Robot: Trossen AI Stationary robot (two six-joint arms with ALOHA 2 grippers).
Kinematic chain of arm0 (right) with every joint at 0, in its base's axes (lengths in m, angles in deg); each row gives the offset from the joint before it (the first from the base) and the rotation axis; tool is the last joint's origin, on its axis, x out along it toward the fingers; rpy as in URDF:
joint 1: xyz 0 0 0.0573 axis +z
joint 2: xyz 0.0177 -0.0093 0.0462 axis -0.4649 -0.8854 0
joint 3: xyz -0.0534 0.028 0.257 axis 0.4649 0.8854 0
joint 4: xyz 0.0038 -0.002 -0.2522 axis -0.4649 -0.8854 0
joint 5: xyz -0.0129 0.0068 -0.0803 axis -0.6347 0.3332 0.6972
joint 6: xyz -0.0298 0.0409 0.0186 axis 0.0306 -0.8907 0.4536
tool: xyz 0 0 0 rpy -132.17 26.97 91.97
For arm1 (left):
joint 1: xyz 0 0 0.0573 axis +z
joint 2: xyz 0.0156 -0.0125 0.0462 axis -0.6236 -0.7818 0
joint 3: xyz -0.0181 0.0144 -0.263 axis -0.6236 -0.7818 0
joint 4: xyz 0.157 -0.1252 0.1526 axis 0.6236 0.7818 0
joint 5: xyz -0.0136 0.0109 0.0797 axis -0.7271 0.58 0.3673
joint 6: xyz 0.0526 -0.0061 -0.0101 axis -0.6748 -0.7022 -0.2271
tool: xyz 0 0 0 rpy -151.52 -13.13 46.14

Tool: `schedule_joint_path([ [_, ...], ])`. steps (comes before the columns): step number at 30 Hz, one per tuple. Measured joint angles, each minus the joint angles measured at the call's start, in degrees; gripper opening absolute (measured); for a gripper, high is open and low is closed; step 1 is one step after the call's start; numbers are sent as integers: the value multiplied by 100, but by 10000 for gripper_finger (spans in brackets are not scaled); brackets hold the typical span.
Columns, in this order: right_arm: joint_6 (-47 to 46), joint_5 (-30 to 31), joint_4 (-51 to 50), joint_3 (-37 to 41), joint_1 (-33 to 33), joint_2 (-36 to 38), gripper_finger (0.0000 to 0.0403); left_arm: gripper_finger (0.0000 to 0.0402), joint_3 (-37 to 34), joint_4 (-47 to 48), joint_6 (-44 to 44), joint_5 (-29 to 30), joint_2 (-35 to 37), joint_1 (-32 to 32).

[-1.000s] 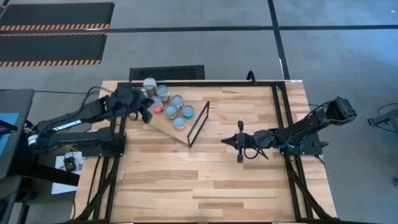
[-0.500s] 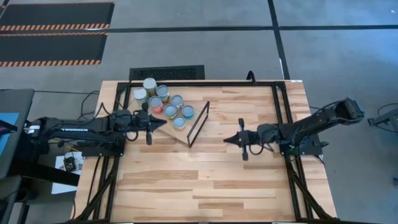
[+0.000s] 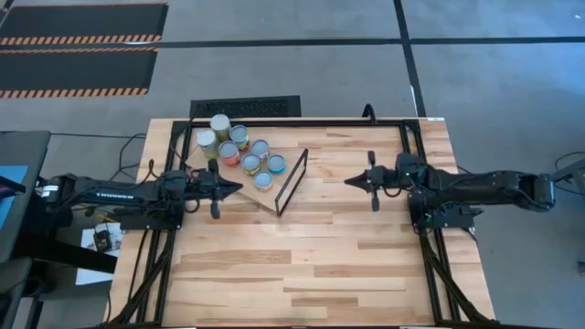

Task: Pick and place cans onto a shelf
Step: Return to Home Position

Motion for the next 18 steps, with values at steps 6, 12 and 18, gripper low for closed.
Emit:
schedule_joint_path([
  [6,-261,-1,466,807,-49,868,4,0,-202,44,-158,90,553,0],
  [12,-451,60,225,1019,-105,1781,3,0,-203,624,-272,116,1174,-2],
  [18,-413,389,-599,1021,-103,2678,3,0,-208,1255,-274,126,1791,-7],
])
